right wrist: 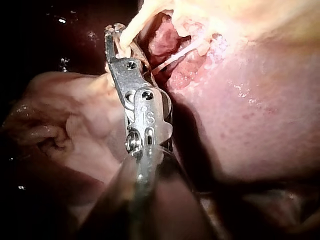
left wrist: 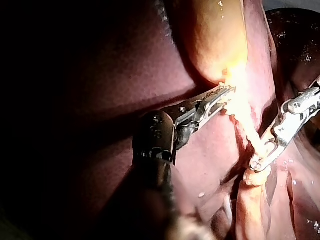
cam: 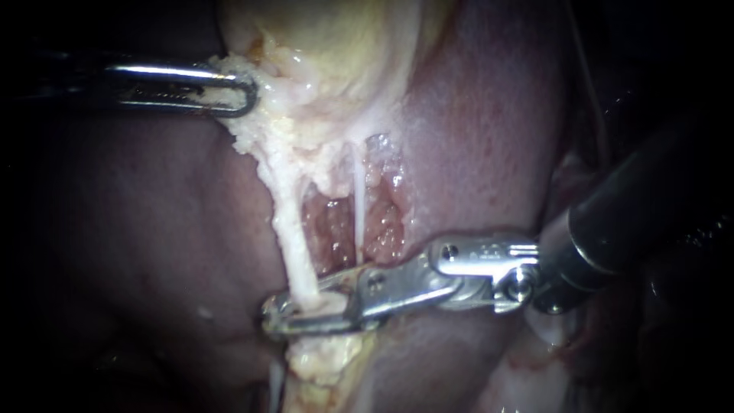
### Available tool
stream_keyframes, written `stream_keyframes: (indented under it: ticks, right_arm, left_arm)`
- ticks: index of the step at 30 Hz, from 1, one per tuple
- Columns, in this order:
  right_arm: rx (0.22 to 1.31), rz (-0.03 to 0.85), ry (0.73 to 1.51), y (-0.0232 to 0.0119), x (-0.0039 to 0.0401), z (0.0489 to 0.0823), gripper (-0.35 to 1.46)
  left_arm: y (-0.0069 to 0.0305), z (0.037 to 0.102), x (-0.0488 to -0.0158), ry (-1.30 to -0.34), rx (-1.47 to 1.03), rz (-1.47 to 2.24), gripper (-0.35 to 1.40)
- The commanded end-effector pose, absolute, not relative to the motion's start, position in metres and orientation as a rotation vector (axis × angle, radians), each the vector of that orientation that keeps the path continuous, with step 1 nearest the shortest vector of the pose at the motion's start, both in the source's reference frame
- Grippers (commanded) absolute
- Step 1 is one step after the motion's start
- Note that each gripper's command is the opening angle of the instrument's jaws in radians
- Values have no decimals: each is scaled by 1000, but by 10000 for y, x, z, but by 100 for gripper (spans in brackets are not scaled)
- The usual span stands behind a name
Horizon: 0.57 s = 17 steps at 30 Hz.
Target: Clipping first clip left tube
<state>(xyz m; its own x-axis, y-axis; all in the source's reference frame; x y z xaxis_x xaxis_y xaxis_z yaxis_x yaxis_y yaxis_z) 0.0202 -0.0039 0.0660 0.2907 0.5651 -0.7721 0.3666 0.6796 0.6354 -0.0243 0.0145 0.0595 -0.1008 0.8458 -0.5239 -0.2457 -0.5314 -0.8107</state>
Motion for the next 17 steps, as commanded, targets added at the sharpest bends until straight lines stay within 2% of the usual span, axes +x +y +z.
stream_keyframes:
  ticks: [1,17]
  right_arm:
    - [891,170,1310,-39,201,660,-35]
    - [905,185,1291,-40,200,661,-35]
  left_arm:
    - [145,595,-243,-703,-1370,1743,-35]
    - [146,596,-242,-703,-1370,1743,-35]
